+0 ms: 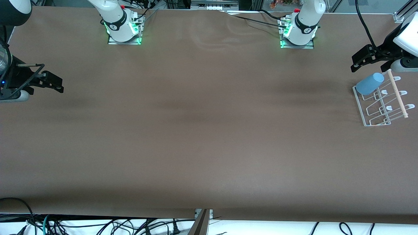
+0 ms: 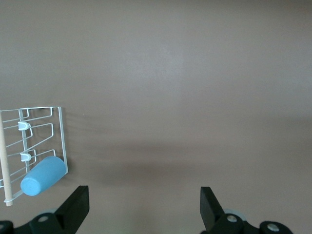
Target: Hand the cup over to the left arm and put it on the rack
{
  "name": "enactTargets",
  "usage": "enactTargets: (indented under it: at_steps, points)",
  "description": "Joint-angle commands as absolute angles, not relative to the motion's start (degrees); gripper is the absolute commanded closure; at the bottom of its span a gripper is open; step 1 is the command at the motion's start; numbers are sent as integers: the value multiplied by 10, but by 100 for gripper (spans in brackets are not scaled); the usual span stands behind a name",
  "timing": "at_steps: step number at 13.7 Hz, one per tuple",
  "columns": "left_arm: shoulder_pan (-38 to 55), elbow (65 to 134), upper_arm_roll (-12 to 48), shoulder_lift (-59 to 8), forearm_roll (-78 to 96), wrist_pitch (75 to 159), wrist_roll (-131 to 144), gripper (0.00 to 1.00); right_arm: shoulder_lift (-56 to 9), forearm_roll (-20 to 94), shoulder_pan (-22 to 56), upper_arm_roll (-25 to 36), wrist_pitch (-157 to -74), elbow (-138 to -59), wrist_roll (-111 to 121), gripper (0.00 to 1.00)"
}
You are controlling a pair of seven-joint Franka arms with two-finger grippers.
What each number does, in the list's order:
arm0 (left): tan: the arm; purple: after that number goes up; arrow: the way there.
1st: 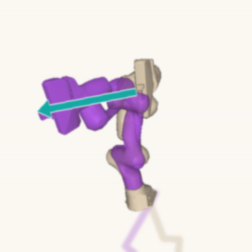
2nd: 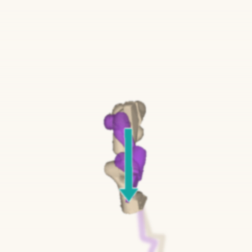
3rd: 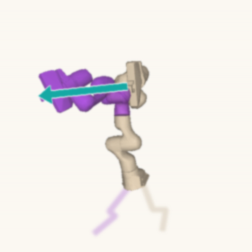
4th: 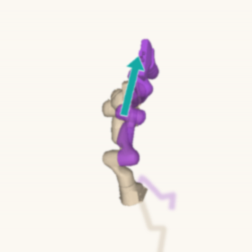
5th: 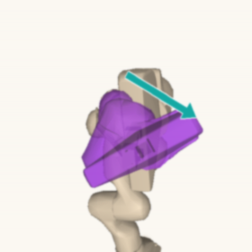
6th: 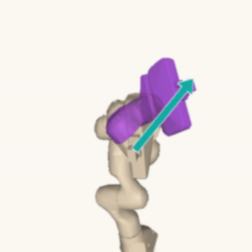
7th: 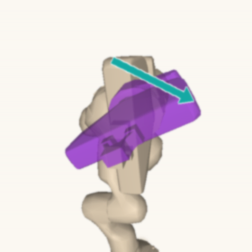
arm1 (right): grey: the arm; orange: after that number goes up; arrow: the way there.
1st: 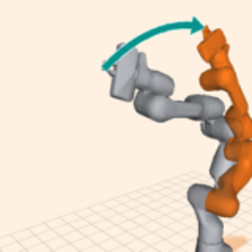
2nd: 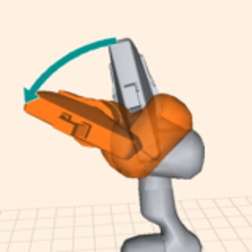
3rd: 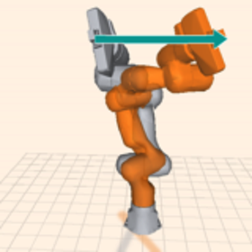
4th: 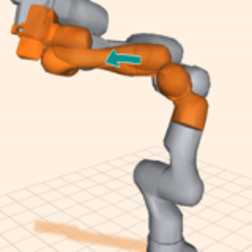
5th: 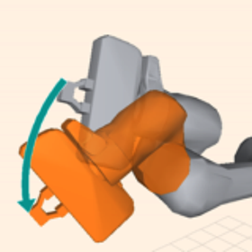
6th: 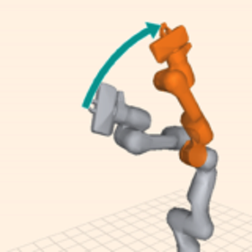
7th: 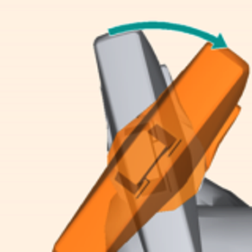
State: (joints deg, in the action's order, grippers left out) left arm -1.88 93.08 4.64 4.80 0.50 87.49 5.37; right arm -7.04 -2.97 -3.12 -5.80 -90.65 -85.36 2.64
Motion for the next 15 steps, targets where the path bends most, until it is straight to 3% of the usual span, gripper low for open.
enactTargets:
  at_steps: [1, 15]
  points:
    - [-18, 917, 49, 39, -9, 874, 62, 0, -74, -21, -34, -60, -904, -844, 25, 0]
    - [-16, 889, 51, 20, -11, 890, 59, 0, -75, -20, -35, -60, -904, -844, 25, 0]
